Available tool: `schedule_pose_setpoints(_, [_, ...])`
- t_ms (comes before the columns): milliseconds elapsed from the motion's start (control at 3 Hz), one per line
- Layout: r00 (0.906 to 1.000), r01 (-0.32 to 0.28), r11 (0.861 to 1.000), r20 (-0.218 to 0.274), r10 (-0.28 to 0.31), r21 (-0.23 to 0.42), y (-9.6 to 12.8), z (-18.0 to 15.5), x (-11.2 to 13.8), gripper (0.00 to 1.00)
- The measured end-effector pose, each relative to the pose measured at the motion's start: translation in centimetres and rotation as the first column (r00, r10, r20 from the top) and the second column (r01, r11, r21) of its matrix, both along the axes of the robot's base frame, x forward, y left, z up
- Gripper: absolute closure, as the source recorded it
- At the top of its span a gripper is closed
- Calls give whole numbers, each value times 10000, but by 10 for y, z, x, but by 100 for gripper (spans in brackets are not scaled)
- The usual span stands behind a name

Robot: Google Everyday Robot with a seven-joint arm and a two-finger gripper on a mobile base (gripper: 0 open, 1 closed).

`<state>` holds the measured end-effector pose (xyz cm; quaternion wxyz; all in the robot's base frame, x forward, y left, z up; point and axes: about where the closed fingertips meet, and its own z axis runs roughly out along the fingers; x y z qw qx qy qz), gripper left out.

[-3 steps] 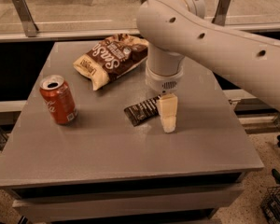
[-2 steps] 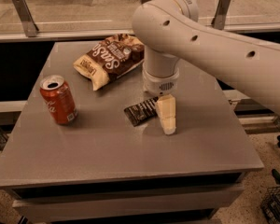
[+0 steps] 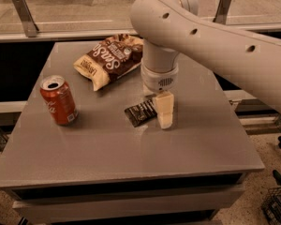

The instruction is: Move rxbar chocolate near coke can

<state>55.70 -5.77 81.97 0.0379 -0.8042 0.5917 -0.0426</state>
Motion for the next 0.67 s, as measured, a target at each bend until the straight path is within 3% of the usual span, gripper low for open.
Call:
schedule_pose_setpoints(333, [10000, 1, 10000, 1, -1, 1, 0, 9, 0, 90])
schedule_pose_setpoints(667, [10000, 1, 10000, 3, -1, 3, 0, 13, 0, 100])
